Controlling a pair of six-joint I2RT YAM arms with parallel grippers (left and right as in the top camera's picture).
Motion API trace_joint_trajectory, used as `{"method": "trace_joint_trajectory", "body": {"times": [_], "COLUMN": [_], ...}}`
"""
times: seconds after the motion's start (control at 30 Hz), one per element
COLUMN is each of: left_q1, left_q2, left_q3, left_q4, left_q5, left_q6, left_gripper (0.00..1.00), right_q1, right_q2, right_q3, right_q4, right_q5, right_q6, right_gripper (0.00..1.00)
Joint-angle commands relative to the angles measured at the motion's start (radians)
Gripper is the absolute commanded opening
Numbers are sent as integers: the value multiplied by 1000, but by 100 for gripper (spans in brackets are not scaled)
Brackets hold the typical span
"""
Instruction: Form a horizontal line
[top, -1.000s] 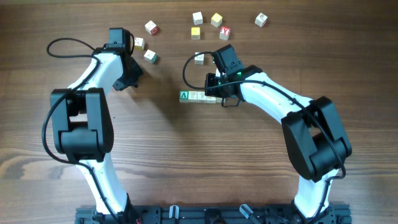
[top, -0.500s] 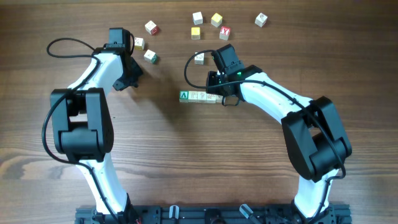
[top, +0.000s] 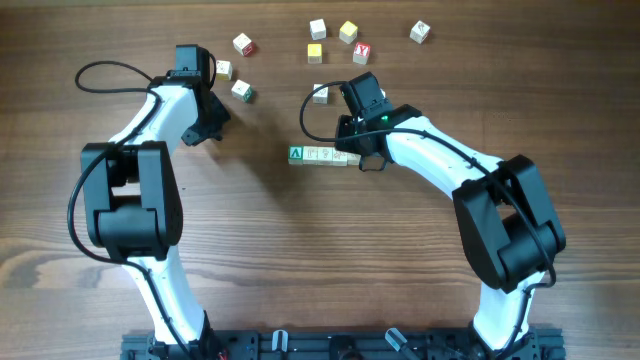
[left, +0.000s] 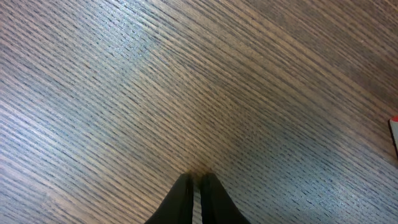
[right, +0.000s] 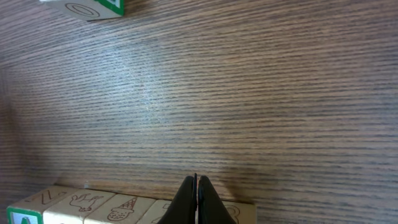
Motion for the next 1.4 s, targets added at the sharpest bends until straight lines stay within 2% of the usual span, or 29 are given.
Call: {"method": "trace_joint_trajectory", "body": {"times": [0.0, 1.37], "left_q1": [-1, -1], "left_q2": [13, 13], "left_q3": [-1, -1], "left_q4": [3, 3], "left_q5": [9, 9], "left_q6": [-7, -6], "left_gripper": [9, 10], "right_q1": [3, 3], "right_q2": [-37, -58], "right_q3": [26, 21], "right_q4": [-2, -50], "right_q5": [21, 39], "right_q6": [12, 11], "right_gripper": [5, 5]}}
